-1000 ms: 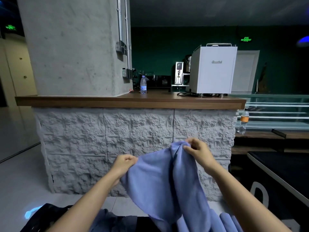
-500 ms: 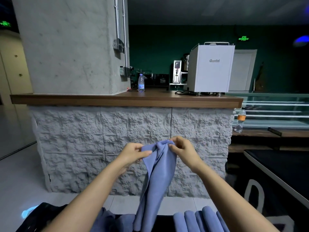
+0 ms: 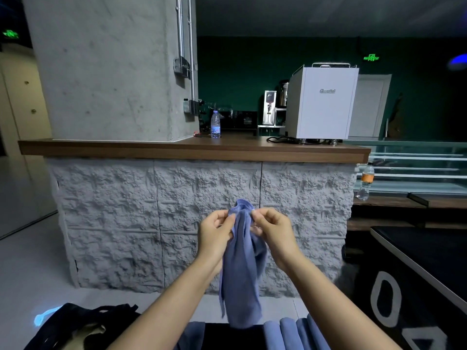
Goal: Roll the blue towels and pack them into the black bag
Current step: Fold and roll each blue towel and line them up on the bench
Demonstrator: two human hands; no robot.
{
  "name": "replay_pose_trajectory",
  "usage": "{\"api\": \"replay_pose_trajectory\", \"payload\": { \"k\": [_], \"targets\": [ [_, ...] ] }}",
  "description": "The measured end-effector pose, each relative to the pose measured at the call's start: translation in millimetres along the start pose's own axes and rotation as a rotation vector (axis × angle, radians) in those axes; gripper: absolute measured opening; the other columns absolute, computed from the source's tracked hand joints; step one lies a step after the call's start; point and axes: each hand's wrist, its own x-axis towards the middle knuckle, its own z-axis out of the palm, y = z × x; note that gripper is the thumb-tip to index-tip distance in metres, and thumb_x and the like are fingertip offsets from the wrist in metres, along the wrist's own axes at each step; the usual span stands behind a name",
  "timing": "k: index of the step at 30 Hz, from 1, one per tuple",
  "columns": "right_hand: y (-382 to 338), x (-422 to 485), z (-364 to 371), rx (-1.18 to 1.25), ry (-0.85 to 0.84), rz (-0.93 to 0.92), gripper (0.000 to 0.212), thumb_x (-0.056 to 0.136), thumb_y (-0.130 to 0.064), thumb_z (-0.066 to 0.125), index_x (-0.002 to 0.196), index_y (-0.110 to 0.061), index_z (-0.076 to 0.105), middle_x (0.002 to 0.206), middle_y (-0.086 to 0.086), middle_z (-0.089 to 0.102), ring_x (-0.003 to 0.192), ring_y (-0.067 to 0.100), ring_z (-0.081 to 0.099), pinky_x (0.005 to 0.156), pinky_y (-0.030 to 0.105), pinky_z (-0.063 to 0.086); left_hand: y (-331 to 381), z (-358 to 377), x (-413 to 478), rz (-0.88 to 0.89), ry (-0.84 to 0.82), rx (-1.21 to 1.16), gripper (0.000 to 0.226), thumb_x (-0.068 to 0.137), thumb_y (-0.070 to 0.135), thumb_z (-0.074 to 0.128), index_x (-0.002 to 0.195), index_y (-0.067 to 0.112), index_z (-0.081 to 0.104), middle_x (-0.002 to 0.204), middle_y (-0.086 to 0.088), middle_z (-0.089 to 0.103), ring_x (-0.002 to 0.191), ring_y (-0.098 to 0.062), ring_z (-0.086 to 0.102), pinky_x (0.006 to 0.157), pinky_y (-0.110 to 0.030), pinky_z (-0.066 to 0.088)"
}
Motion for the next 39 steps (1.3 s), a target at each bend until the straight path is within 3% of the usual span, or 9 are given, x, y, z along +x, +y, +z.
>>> {"api": "replay_pose_trajectory", "payload": {
  "k": [7, 14, 17, 20, 23, 26, 30, 34, 39],
  "targets": [
    [-9.6, -8.7, -1.3, 0.012, -0.007, -0.035, 0.009, 0.088, -0.002, 0.062, 0.08, -0.005, 0.065, 0.074, 0.01, 0.062, 0.069, 0.014, 0.056, 0.064, 0.019, 0.049, -0.9, -1.8, -5.8, 0.027, -0.107, -0.084, 0.019, 0.08, 0.013, 0.071, 0.096, 0.004, 0.069, 0.092, -0.01, 0.074, 0.088, -0.02, 0.069, 0.08, -0.032, 0.055],
    [-7.5, -9.8, -6.8, -0.013, -0.008, -0.016, 0.015, 0.089, -0.002, 0.06, 0.075, -0.007, 0.063, 0.055, -0.001, 0.053, 0.052, 0.009, 0.044, 0.053, 0.017, 0.041, -2.7, -11.7, 0.7, -0.084, -0.041, -0.075, 0.011, 0.087, 0.012, 0.064, 0.078, 0.007, 0.069, 0.078, -0.008, 0.067, 0.074, -0.017, 0.059, 0.07, -0.031, 0.047],
    [-2.0, -3.2, -25.2, -0.248, 0.06, -0.006, 0.013, 0.087, -0.003, 0.062, 0.075, -0.007, 0.066, 0.064, 0.003, 0.059, 0.06, 0.016, 0.047, 0.059, 0.023, 0.041, 3.0, -19.4, 3.3, -0.145, -0.085, -0.117, 0.012, 0.09, 0.013, 0.061, 0.087, 0.006, 0.07, 0.081, -0.006, 0.072, 0.072, -0.013, 0.065, 0.072, -0.028, 0.051],
    [-6.1, -5.9, -30.2, -0.469, 0.088, -0.184, 0.018, 0.087, -0.023, 0.067, 0.071, -0.015, 0.066, 0.076, -0.002, 0.064, 0.071, 0.012, 0.053, 0.068, 0.027, 0.041, 5.9, -19.2, 2.0, -0.11, -0.151, -0.072, 0.013, 0.089, 0.012, 0.061, 0.082, 0.007, 0.071, 0.083, -0.01, 0.072, 0.075, -0.019, 0.064, 0.073, -0.031, 0.048],
    [-18.0, -13.4, -14.9, -0.379, -0.094, -0.244, 0.015, 0.084, -0.025, 0.07, 0.081, -0.011, 0.067, 0.077, 0.003, 0.066, 0.072, 0.01, 0.055, 0.069, 0.026, 0.044, 5.5, -12.0, 0.7, -0.099, -0.216, -0.037, 0.017, 0.088, 0.01, 0.061, 0.077, 0.01, 0.074, 0.086, -0.016, 0.071, 0.081, -0.023, 0.064, 0.079, -0.035, 0.047],
    [-14.8, -10.7, -7.5, -0.407, -0.129, -0.209, 0.016, 0.076, -0.019, 0.078, 0.084, -0.014, 0.066, 0.073, -0.002, 0.064, 0.069, 0.012, 0.056, 0.068, 0.033, 0.047, 5.1, -10.4, 0.3, -0.089, -0.271, -0.025, 0.015, 0.088, 0.011, 0.061, 0.081, 0.009, 0.074, 0.091, -0.016, 0.072, 0.088, -0.023, 0.066, 0.085, -0.034, 0.049],
    [-10.6, -12.1, -7.9, -0.252, -0.254, -0.048, 0.015, 0.082, -0.016, 0.072, 0.089, -0.005, 0.064, 0.078, 0.007, 0.061, 0.071, 0.01, 0.054, 0.07, 0.024, 0.043, 9.9, -17.1, -2.8, -0.09, -0.29, -0.015, 0.012, 0.088, 0.009, 0.061, 0.095, 0.004, 0.07, 0.092, -0.01, 0.073, 0.085, -0.016, 0.068, 0.07, -0.022, 0.053],
    [-8.1, -14.7, -2.1, -0.132, -0.268, -0.024, 0.006, 0.09, -0.013, 0.062, 0.084, -0.012, 0.062, 0.072, 0.003, 0.059, 0.064, 0.006, 0.05, 0.064, 0.02, 0.04, 14.3, -22.1, -2.4, -0.106, -0.312, 0.009, 0.016, 0.089, 0.015, 0.062, 0.098, 0.006, 0.071, 0.093, -0.009, 0.073, 0.087, -0.016, 0.069, 0.071, -0.023, 0.053],
    [-10.6, -15.4, -0.8, -0.182, -0.274, -0.072, 0.009, 0.093, -0.011, 0.056, 0.091, -0.006, 0.064, 0.081, 0.004, 0.065, 0.075, 0.01, 0.058, 0.072, 0.019, 0.046, 16.8, -25.2, 0.5, -0.058, -0.299, 0.097, 0.015, 0.09, 0.013, 0.059, 0.088, 0.01, 0.074, 0.089, -0.009, 0.074, 0.085, -0.019, 0.069, 0.078, -0.03, 0.055]
  ]
}}
